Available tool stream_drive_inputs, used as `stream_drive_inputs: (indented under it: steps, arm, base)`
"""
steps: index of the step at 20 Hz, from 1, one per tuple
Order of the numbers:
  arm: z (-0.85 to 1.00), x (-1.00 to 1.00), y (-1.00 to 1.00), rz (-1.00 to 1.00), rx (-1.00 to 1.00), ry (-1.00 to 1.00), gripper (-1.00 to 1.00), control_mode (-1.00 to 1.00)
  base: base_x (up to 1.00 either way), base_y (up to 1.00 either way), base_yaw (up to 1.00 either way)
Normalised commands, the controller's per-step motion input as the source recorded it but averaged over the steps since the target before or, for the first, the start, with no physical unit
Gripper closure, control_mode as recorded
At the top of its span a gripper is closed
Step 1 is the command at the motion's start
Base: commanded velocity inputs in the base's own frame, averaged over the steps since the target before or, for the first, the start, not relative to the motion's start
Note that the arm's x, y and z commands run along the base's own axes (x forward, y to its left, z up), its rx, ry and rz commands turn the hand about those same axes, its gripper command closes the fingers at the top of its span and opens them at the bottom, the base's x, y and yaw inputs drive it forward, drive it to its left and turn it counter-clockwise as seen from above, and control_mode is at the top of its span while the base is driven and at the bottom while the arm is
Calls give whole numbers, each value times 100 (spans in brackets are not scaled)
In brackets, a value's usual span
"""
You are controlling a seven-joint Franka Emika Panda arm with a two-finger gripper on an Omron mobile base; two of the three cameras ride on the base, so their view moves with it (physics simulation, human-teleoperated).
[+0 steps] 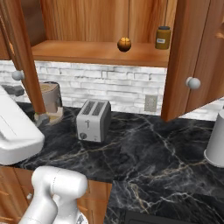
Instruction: Open the cabinet. Pick the orange and tangerine from the cabinet and place them into the bowl. Then close the cabinet.
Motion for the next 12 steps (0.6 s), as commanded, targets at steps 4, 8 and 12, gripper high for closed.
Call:
stream_drive_inputs:
  steps: [4, 8, 12]
  arm:
    - [-2, 40, 0, 36, 3, 5, -100, -100]
    - [-4, 49, 0, 35, 6, 11, -100, -100]
    - [-8, 17, 17, 22, 1, 9, -100, -100]
  base:
    - [0, 0, 0]
    - [0, 0, 0]
    - [0, 0, 0]
